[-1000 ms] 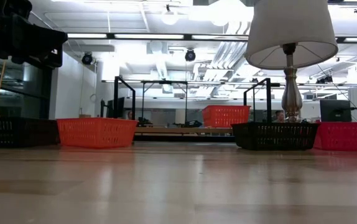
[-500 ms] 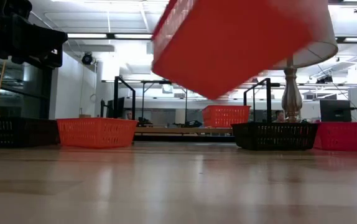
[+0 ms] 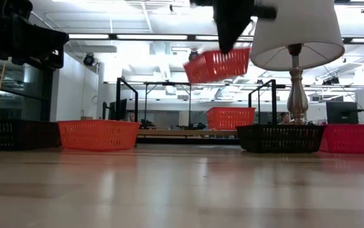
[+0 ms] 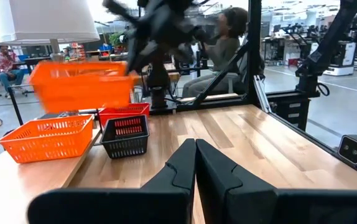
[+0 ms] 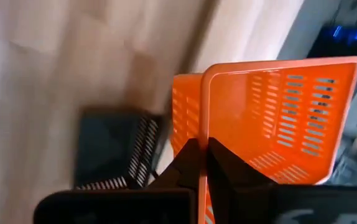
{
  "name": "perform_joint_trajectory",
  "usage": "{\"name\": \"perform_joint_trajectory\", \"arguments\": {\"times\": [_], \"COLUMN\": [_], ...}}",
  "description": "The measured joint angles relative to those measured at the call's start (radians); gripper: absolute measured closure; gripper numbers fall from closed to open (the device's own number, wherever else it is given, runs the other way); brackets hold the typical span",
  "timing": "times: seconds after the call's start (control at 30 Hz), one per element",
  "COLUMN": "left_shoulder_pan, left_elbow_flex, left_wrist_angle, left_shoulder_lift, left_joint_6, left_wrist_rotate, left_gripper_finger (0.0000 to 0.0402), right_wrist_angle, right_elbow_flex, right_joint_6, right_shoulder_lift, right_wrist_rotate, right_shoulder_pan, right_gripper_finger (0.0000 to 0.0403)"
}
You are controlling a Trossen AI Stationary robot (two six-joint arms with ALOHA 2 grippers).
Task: Stack baskets on shelf by color
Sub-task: Stack the bottom orange basket on top of the orange basket on the shelf
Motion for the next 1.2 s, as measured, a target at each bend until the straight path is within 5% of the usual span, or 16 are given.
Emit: {"name": "perform_joint_trajectory", "arguments": {"times": [0.33, 0.6, 0.83, 1.2], "left_shoulder_pan": [0.000, 0.000, 0.000, 0.000], "left_elbow_flex": [0.000, 0.000, 0.000, 0.000], "left_wrist_angle": [0.000, 0.000, 0.000, 0.000], "left_shoulder_lift": [0.000, 0.000, 0.000, 0.000], "left_joint_6": [0.000, 0.000, 0.000, 0.000], "left_wrist_rotate": [0.000, 0.000, 0.000, 0.000], "left_gripper_finger": [0.0398, 0.0398, 0.0398, 0.0398], "right_wrist_angle": [0.070, 0.528, 0.576, 0.752], "right_elbow_flex": [-0.219, -0.498, -0.648, -0.707], "right_joint_6": [0.003, -0.148, -0.147, -0.209], "right_shoulder_lift": [-0.092, -0.305, -0.370, -0.367], "right_wrist_rotate": [0.031, 0.016, 0.017, -0.019], "right_shoulder_pan": [-0.222, -0.228, -0.259, -0.284], "right_gripper_finger": [0.0403, 0.0403, 0.0403, 0.0403]}}
